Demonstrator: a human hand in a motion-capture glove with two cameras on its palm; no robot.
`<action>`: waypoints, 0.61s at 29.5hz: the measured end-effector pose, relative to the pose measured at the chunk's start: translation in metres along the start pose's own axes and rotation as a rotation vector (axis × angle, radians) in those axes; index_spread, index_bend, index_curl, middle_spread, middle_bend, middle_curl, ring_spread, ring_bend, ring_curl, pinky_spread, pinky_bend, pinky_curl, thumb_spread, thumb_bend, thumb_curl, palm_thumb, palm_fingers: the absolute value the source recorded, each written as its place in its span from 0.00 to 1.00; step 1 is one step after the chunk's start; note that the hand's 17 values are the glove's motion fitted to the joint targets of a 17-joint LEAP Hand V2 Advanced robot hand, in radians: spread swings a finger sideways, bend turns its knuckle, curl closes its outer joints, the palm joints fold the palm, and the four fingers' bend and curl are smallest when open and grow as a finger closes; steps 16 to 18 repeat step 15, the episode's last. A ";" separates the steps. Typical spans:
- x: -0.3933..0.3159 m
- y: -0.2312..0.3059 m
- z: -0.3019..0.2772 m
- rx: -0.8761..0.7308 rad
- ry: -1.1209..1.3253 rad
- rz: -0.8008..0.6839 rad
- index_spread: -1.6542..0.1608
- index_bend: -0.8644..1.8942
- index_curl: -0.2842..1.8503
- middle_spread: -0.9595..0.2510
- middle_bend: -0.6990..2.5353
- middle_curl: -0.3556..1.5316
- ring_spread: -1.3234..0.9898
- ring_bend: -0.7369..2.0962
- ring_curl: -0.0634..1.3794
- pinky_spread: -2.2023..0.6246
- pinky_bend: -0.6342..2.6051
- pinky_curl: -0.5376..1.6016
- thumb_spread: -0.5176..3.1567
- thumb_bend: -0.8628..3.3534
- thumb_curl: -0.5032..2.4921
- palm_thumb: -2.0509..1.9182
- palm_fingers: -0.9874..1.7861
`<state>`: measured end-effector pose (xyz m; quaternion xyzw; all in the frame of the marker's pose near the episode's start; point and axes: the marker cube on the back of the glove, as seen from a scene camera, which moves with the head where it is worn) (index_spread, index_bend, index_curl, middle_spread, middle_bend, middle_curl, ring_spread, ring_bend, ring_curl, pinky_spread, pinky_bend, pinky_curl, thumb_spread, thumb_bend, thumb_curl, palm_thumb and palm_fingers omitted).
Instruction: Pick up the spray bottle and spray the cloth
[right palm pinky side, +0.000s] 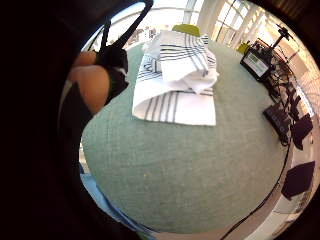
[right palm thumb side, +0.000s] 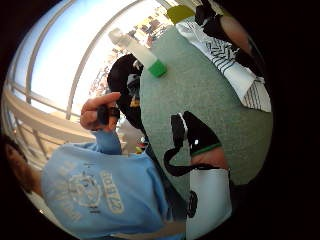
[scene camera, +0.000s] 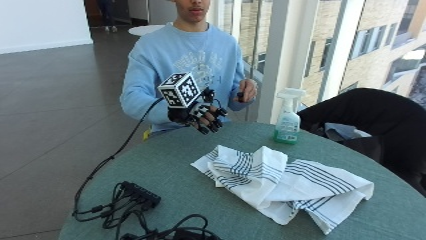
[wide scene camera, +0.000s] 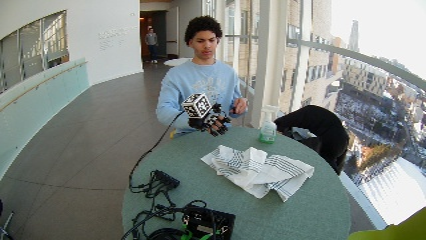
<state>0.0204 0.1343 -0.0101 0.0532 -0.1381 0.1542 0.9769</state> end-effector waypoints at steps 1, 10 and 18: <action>0.004 0.006 0.000 -0.003 0.006 0.005 0.70 0.34 0.22 0.72 0.31 0.42 0.55 0.43 0.31 0.82 0.29 0.43 0.42 0.20 0.33 0.71 0.64; 0.026 0.034 -0.002 0.035 0.015 0.014 0.71 0.35 0.22 0.72 0.32 0.42 0.55 0.43 0.31 0.82 0.28 0.42 0.42 0.20 0.33 0.71 0.65; 0.027 0.036 -0.002 0.043 0.018 0.003 0.71 0.35 0.22 0.72 0.32 0.42 0.54 0.43 0.30 0.82 0.28 0.42 0.43 0.20 0.32 0.71 0.66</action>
